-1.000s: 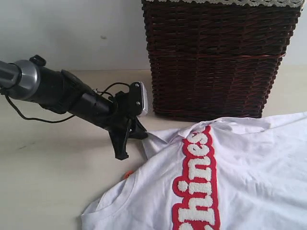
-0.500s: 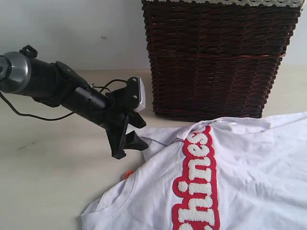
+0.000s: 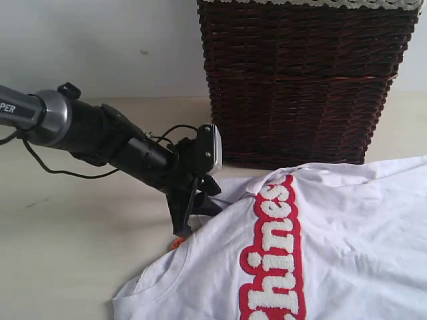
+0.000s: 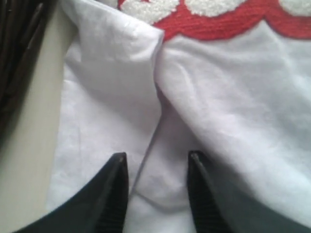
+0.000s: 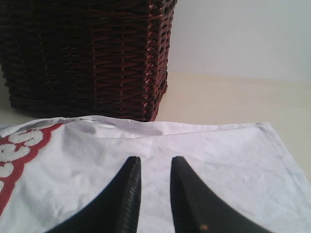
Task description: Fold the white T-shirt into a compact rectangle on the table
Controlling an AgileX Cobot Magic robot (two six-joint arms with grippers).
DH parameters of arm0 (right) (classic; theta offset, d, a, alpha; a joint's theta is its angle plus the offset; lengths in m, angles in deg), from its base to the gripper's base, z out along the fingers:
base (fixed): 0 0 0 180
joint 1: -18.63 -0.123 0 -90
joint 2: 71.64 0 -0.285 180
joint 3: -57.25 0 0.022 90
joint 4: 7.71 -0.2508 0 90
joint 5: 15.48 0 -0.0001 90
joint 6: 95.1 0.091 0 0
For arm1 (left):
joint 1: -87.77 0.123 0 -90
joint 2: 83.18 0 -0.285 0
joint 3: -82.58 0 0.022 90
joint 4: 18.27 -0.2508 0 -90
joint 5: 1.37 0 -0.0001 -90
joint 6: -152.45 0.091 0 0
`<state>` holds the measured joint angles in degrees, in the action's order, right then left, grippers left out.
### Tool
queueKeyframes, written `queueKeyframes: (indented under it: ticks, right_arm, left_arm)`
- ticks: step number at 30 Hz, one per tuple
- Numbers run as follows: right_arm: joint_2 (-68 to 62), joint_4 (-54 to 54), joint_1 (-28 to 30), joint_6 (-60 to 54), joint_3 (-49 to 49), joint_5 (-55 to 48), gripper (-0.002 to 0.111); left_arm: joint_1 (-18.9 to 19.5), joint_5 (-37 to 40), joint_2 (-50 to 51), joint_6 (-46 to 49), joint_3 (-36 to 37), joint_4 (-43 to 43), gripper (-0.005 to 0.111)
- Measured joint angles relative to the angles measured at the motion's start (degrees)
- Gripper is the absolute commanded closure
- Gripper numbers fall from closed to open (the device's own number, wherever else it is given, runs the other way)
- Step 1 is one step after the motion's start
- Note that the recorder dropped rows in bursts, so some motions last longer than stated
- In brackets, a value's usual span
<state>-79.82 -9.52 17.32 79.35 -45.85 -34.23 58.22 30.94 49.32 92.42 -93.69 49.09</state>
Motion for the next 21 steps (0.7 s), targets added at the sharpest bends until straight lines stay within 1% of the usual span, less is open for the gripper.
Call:
queueKeyframes:
  ticks: [2,3,7,11,14,15,16,18,19,21]
  right_arm:
    - [0.00,0.00,0.00,0.00,0.00,0.00,0.085]
    - [0.00,0.00,0.00,0.00,0.00,0.00,0.085]
    - [0.00,0.00,0.00,0.00,0.00,0.00,0.085]
    - [0.00,-0.04,0.00,0.00,0.00,0.00,0.085]
    - [0.00,-0.14,0.00,0.00,0.00,0.00,0.085]
    - [0.00,-0.14,0.00,0.00,0.00,0.00,0.085]
    - [0.00,-0.14,0.00,0.00,0.00,0.00,0.085]
    - [0.00,-0.14,0.00,0.00,0.00,0.00,0.085]
    - [0.00,-0.14,0.00,0.00,0.00,0.00,0.085]
    - [0.00,-0.14,0.00,0.00,0.00,0.00,0.085]
  left_arm:
    - [-0.26,-0.42,0.12,0.13,0.00,0.01,0.085]
    - [-0.34,-0.78,0.12,0.13,0.00,0.01,0.086]
    - [-0.09,-3.07,-1.24,0.13,-0.22,0.01,0.086]
    - [0.30,-3.57,-1.36,0.13,-1.44,0.11,0.085]
    - [0.30,-3.59,0.13,0.13,-1.95,0.26,0.077]
    - [0.30,-3.69,0.58,0.13,-1.95,0.26,0.072]
    - [0.30,-3.69,1.18,0.13,-1.95,0.12,0.064]
    - [0.05,-3.22,1.84,0.13,-2.21,-0.79,0.056]
    - [0.05,-3.01,1.84,0.13,-2.28,-0.91,0.057]
    - [0.05,-3.01,1.96,0.13,-2.42,-0.91,0.066]
